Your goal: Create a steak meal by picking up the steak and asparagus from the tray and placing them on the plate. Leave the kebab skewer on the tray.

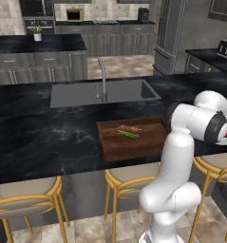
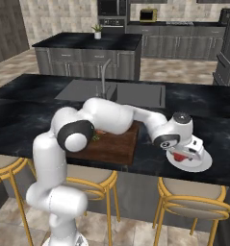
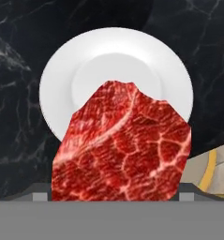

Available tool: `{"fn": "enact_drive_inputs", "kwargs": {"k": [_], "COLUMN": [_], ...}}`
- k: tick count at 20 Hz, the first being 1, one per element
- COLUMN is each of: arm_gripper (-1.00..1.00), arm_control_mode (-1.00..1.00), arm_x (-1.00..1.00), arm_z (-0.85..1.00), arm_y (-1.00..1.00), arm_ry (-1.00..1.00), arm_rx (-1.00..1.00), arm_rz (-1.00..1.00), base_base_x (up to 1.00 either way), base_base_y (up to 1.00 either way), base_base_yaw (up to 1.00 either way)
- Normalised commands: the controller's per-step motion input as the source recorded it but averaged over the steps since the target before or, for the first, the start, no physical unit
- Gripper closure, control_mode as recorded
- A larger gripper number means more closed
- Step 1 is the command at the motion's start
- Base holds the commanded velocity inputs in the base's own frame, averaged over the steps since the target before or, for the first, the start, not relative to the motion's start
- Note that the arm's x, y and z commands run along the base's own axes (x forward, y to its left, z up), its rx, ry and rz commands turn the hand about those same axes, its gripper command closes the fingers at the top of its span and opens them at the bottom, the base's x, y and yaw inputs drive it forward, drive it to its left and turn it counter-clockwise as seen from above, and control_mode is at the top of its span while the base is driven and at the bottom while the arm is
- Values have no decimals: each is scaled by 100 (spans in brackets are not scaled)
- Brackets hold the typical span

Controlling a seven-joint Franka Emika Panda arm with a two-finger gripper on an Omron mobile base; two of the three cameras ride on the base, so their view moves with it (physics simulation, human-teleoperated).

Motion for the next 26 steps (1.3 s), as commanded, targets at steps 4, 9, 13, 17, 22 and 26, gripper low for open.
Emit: {"fn": "enact_drive_inputs", "kwargs": {"k": [4,9,13,17,22,26], "arm_gripper": [100,100,100,100,100,100], "arm_control_mode": [-100,-100,-100,-100,-100,-100], "arm_x": [21,28,33,27,13,7], "arm_z": [-29,-13,-15,-23,-32,-26], "arm_y": [-17,-24,-21,-9,-4,-3], "arm_ry": [0,0,3,0,0,0], "arm_rx": [0,1,1,0,0,0], "arm_rz": [0,0,1,0,0,0], "base_base_x": [0,0,0,0,0,0], "base_base_y": [0,0,0,0,0,0], "base_base_yaw": [0,0,0,0,0,0]}}
